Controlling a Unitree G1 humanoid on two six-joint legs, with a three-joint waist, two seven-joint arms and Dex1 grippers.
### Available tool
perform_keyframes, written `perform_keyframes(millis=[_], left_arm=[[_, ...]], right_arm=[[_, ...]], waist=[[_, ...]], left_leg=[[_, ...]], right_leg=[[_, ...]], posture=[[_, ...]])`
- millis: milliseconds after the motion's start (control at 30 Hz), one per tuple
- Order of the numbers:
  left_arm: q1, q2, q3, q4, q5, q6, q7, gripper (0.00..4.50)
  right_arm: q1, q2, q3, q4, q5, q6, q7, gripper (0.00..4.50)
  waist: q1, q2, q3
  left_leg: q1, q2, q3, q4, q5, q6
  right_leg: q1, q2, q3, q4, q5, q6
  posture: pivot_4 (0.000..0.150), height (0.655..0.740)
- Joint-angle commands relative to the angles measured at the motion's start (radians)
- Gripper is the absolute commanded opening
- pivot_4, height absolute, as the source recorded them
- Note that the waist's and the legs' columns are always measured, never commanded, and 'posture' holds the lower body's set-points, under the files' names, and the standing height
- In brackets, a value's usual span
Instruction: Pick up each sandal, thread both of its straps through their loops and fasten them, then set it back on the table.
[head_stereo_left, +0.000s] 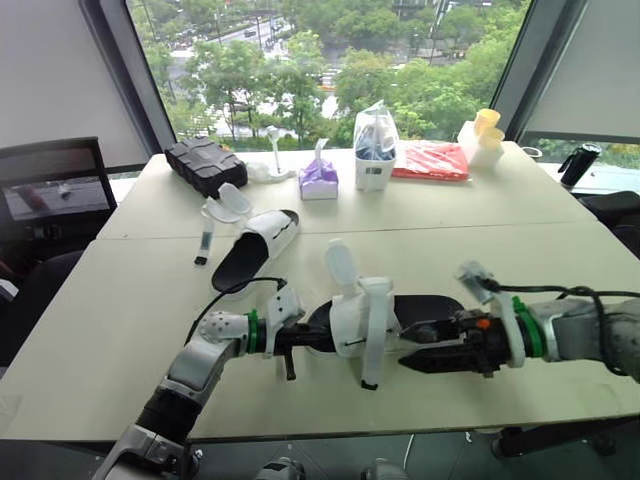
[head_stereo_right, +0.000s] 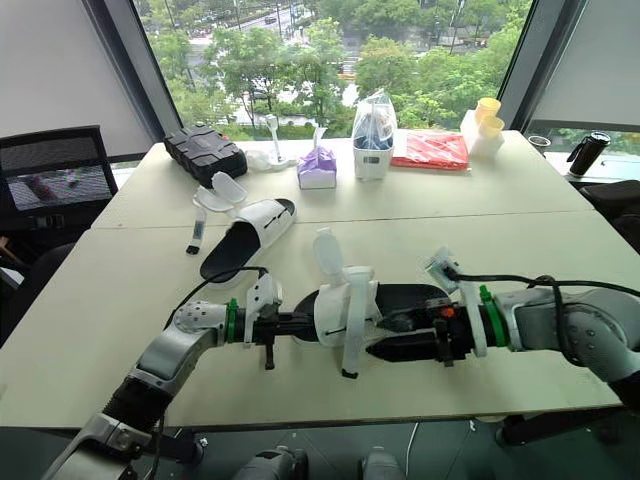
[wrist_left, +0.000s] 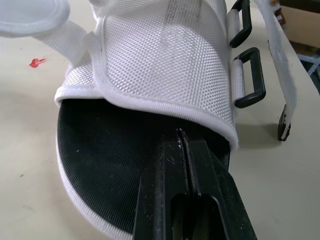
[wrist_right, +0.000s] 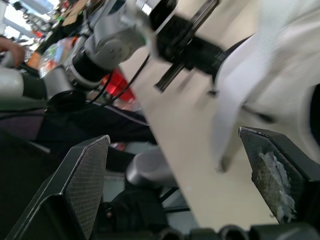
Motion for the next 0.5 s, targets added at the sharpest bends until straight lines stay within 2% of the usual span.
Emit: perform_keyframes(millis=[33,267,500], left_arm=[[0.014,0.025,-0.014,0.041,0.039,0.03,0.014,0.0],[0.013,0.021,-0.025,0.037,0.042,0.034,0.015,0.0],[0.016,0.021,-0.029,0.021,0.036,0.046,0.017,0.0]], right_arm=[[0.04,0.055,-0.057,-0.054,-0.013,0.045,-0.045,4.48],[0.086,0.207,-0.067,-0.063,-0.103,0.083,-0.121,4.48],[0.107,0.245,-0.107,-0.083,-0.146,0.125,-0.107,4.48]], waist=[[0.001,-0.001,0.0],[0.005,-0.002,-0.001],[0.014,-0.002,-0.001]], left_leg=[[0.0,0.0,0.0,0.0,0.0,0.0],[0.001,0.0,0.0,0.0,0.0,0.0],[0.001,0.0,0.0,0.0,0.0,0.0]], right_leg=[[0.0,0.0,0.0,0.0,0.0,0.0],[0.0,0.0,-0.001,0.0,0.001,0.001],[0.0,0.0,-0.001,0.0,0.002,0.002]], posture=[[0.15,0.74],[0.15,0.74],[0.15,0.74]])
